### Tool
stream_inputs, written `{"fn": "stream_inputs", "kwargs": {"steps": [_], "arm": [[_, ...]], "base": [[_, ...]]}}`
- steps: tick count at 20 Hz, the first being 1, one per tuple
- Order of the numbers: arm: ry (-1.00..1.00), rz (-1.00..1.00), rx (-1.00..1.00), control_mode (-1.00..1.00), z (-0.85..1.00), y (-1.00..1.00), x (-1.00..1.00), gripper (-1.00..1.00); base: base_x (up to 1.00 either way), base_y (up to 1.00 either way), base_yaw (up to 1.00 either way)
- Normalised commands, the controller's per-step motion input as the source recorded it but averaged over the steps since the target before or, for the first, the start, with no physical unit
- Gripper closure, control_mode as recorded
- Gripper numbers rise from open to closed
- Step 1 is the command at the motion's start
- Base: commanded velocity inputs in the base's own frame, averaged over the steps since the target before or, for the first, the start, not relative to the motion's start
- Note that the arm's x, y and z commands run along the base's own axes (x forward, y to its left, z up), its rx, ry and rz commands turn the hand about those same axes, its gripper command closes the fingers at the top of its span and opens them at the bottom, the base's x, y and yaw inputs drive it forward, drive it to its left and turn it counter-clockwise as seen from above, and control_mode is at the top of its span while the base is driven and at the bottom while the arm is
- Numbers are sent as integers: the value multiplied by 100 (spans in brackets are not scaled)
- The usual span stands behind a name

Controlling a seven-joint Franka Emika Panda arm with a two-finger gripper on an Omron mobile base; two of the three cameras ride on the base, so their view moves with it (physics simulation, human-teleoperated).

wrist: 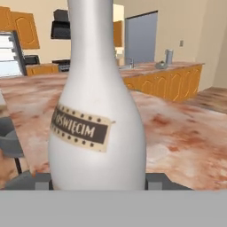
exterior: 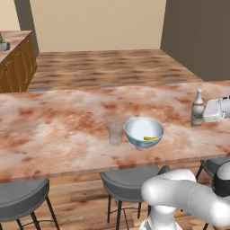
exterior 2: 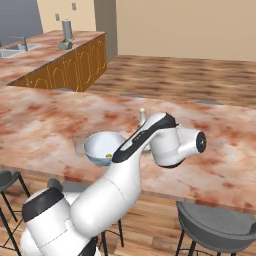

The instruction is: There is a bowl on the dining counter. Grab a lemon wedge from the fridge and place it in the bowl. Then get the liquor bottle and glass cup from the cabinet and place them next to the bowl.

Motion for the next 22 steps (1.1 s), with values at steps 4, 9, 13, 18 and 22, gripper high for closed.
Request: {"fn": "stream_inputs", "kwargs": {"steps": [4, 9, 13, 18, 22], "arm": [[-7, 0, -2, -100, -73, 35, -46, 100], [-8, 0, 0, -100, -51, 48, 5, 100], [-3, 0, 0, -100, -25, 8, 66, 100], [-5, 2, 0, -100, -47, 8, 50, 100], [-4, 5, 1, -100, -33, -4, 48, 100]], "base": [[0, 0, 0], [0, 0, 0], [0, 0, 0], [0, 0, 0], [0, 0, 0]]}}
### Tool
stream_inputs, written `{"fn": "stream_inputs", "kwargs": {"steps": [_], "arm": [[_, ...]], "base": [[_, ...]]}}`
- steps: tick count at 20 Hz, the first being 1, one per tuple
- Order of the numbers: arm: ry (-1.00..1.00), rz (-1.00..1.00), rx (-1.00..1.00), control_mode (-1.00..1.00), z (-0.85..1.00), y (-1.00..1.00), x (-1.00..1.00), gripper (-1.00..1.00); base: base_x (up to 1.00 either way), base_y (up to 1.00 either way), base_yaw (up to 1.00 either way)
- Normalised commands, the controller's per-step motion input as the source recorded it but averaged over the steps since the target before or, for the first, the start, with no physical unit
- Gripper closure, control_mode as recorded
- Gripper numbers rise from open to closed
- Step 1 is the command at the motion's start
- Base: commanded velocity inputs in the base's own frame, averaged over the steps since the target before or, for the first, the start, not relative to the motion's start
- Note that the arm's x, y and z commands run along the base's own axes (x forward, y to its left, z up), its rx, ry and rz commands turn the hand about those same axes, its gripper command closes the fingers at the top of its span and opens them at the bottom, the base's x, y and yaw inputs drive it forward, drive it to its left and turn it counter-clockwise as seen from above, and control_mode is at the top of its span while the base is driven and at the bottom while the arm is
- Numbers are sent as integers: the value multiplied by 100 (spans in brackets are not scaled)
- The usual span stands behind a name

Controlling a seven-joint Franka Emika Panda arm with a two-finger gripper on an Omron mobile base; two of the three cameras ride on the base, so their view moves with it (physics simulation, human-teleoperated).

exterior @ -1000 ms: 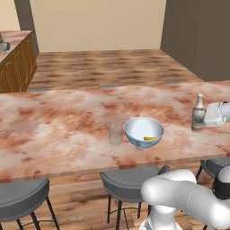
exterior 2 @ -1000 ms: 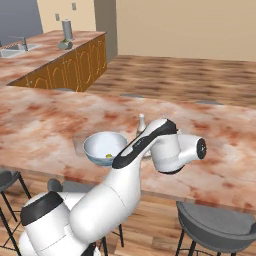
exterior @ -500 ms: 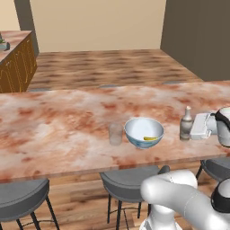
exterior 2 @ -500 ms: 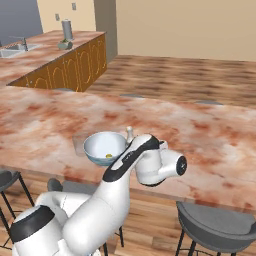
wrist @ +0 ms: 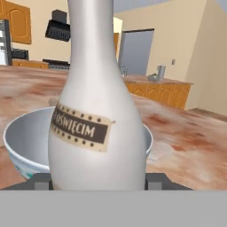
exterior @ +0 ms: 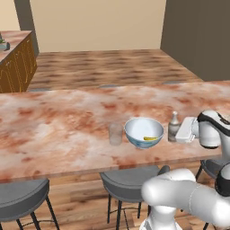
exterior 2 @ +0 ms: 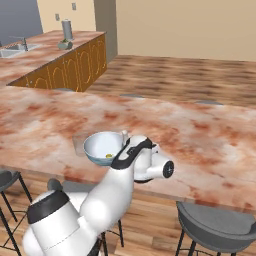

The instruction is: There is a bowl on the dining counter. Grab a lemon wedge from the fridge and place it in the bowl. Then get the liquor bottle and glass cup from the cabinet and place them next to the bowl.

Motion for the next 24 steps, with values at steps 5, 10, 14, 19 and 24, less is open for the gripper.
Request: {"fn": "stream_inputs", "kwargs": {"steps": [5, 10, 14, 19, 24], "arm": [[-3, 5, 5, -100, -14, -18, 43, 100], [0, 9, 4, -100, -18, -40, 32, 100], [-2, 11, 1, -100, -36, -26, 16, 100], [-7, 9, 0, -100, -35, -5, 2, 100], [-8, 1, 0, -100, -28, 0, 4, 100]], "base": [[0, 0, 0], [0, 0, 0], [0, 0, 0], [0, 0, 0], [0, 0, 0]]}}
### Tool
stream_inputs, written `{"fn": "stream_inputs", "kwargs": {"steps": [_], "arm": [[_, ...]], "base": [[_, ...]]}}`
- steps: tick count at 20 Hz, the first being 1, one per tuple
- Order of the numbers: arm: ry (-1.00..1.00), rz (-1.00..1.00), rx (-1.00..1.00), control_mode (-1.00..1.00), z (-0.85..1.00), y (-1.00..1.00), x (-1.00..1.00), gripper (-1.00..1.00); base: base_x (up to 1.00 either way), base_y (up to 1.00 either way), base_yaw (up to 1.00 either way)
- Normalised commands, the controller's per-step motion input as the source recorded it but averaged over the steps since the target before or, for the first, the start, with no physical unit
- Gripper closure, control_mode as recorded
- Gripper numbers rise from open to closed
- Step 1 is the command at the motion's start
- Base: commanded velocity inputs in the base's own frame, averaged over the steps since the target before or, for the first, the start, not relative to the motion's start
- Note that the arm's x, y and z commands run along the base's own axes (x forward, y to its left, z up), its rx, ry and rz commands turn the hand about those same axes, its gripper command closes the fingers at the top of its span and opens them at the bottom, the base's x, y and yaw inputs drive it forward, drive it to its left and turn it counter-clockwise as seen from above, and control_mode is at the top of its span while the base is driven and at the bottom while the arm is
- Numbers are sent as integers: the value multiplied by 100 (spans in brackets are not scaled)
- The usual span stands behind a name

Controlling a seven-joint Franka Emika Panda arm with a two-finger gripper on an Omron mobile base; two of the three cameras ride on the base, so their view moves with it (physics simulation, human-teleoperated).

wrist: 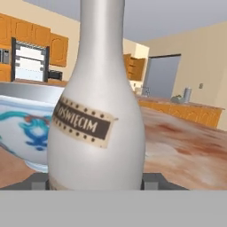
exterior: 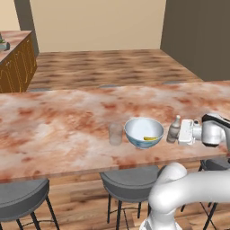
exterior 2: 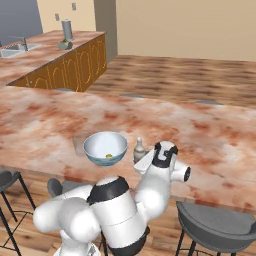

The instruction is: There is a bowl on the dining counter. Grab a lemon wedge from the fridge and place it in the bowl. Then get the liquor bottle and glass cup from the cabinet and place them next to the bowl.

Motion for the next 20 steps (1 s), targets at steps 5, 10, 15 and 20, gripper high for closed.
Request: {"fn": "stream_inputs", "kwargs": {"steps": [5, 10, 15, 20], "arm": [[-5, 0, 0, -100, -18, 12, 10, 100], [-5, 0, 0, -100, -21, 14, 0, 100], [-5, 0, 0, -100, 8, 14, -4, -100], [0, 0, -3, -100, 50, 0, -9, -100]], "base": [[0, 0, 0], [0, 0, 0], [0, 0, 0], [0, 0, 0]]}}
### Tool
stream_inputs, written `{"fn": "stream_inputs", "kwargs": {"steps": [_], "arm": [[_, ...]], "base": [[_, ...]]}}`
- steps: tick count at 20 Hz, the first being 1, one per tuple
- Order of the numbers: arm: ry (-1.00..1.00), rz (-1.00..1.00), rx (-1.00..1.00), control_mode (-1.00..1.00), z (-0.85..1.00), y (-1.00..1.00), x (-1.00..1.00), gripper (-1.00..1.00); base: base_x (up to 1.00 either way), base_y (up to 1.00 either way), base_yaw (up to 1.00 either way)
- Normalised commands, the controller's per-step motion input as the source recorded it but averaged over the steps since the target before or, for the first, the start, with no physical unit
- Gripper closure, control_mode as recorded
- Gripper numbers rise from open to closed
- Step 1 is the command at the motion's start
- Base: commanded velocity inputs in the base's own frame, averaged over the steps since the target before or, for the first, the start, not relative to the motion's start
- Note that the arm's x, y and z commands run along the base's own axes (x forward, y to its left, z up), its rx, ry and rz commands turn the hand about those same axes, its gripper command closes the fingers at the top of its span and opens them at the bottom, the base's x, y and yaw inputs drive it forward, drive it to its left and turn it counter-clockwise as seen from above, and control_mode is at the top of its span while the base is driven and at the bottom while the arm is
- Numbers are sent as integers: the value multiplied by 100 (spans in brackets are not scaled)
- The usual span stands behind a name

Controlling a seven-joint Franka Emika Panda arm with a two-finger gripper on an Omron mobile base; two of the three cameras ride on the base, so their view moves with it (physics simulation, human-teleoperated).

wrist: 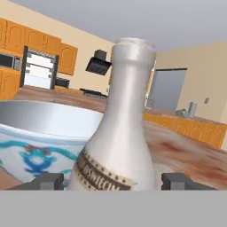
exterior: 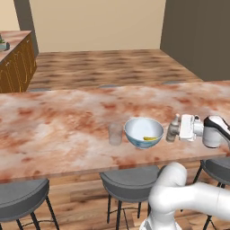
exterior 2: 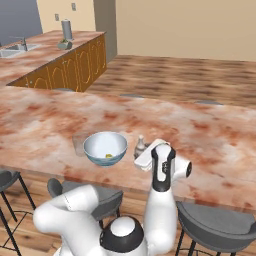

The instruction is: There is a bowl on the dining counter. Grab a lemon wedge from the fridge and place it in the bowl. Then get the liquor bottle and glass cup from the cabinet and place them next to the bowl.

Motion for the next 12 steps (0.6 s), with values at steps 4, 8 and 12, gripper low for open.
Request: {"fn": "stream_inputs", "kwargs": {"steps": [4, 8, 12], "arm": [[0, 0, -7, -100, 54, 0, -28, -100], [0, 0, -6, -100, 85, 0, -39, -100], [0, 0, -9, -100, 100, 0, -54, -100]], "base": [[0, 0, 0], [0, 0, 0], [0, 0, 0]]}}
